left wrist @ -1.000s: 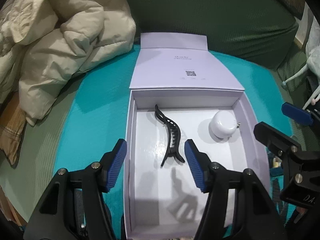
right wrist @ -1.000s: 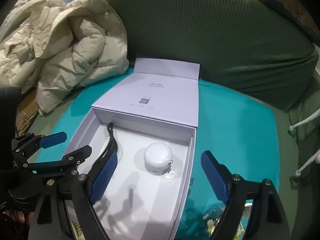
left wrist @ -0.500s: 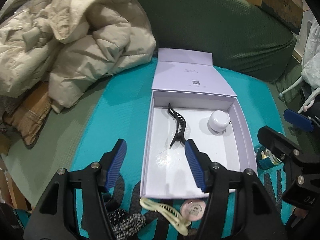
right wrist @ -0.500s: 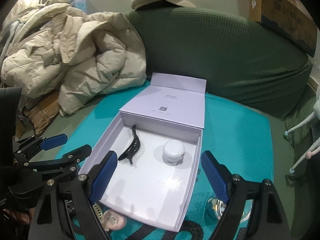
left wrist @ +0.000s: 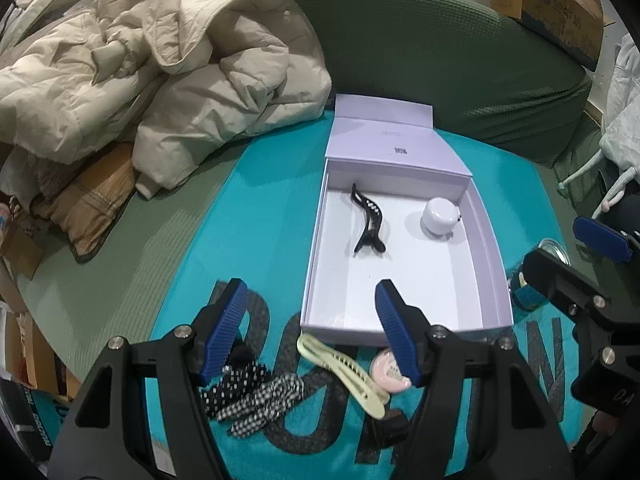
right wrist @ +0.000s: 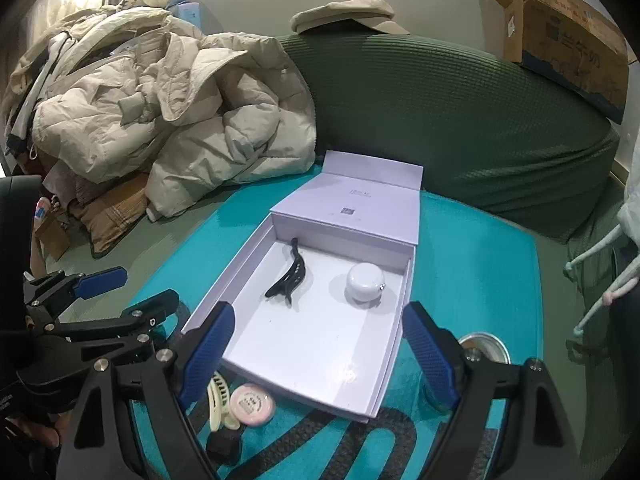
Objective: Organize objects
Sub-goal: 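Withdraw both open tools from the box back over the mat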
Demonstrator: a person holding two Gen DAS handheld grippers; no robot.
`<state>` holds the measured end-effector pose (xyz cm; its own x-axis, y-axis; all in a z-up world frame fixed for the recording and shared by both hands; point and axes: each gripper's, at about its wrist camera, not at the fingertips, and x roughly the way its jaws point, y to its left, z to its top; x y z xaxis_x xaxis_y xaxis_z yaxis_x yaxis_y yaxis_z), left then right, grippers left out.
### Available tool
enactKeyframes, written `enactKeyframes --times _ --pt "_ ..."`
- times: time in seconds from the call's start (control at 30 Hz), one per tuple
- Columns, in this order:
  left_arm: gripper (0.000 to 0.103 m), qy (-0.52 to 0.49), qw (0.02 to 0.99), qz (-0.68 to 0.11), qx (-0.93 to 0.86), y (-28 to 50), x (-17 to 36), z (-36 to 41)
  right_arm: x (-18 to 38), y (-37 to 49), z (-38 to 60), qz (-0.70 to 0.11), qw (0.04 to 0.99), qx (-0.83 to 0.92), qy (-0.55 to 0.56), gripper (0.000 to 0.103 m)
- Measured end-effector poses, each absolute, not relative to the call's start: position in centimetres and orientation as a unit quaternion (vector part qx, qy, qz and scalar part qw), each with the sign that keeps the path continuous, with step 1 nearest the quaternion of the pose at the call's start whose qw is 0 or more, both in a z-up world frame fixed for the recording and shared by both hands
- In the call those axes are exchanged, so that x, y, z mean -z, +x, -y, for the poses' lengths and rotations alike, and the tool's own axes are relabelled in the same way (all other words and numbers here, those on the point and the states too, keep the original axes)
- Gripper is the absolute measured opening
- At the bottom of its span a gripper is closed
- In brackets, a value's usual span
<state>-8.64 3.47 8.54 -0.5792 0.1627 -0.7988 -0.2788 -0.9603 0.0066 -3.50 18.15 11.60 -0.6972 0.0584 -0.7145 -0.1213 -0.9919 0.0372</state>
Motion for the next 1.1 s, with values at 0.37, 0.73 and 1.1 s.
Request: enactKeyframes --times 0.37,0.73,1.1 --pt "0.065 -0.448 0.107 -0.056 -0.886 -5.8 -7.2 -1.5 -10.8 -1.1 -16.3 -0.04 0.026 -0.919 -0.392 0.087" --pt "0.065 -0.467 0.093 -0.048 -0.878 -3.9 -4.6 0.4 -8.2 -0.2 -14.5 -0.038 0.009 -0.909 -0.415 0.087" --pt "0.065 -0.488 0.086 -0.031 -0.868 -2.6 -1.5 2.1 -4.7 0.1 -12.8 -0.039 -0.015 -0.896 -0.443 0.087"
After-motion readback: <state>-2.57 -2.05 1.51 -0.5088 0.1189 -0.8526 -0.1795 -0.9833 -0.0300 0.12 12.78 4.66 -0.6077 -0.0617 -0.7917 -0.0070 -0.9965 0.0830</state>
